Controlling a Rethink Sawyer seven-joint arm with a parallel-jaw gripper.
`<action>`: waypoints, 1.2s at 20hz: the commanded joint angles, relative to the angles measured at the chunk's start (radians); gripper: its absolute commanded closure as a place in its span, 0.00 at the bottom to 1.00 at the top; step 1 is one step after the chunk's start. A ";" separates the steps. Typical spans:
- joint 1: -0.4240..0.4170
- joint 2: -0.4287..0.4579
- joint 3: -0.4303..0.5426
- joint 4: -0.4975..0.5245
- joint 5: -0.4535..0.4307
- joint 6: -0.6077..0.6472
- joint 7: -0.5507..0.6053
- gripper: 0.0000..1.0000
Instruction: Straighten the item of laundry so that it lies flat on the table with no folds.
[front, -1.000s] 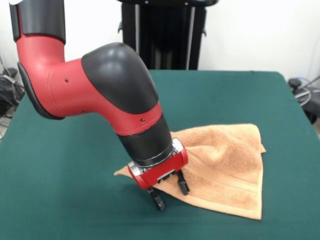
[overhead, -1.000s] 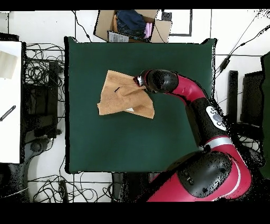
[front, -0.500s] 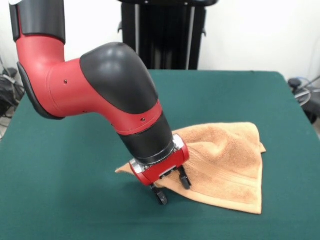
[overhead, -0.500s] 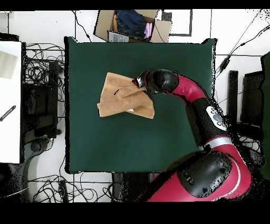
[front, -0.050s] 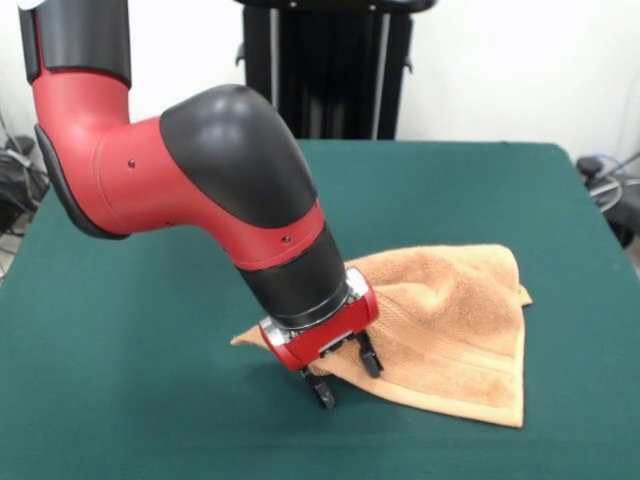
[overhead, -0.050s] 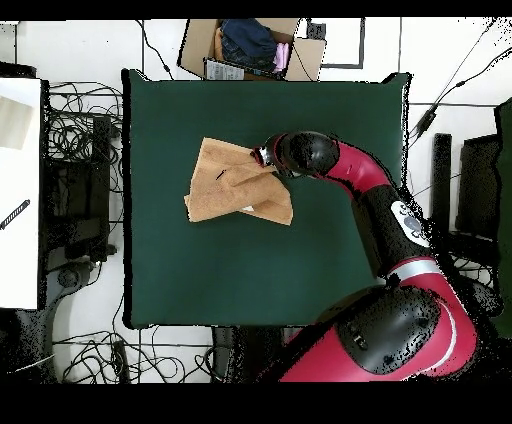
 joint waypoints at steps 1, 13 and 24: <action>0.005 -0.009 0.033 0.032 0.019 0.067 0.008 0.00; 0.037 -0.204 0.001 0.130 0.034 0.112 0.092 0.00; 0.051 -0.217 -0.013 0.130 0.051 0.124 0.089 0.00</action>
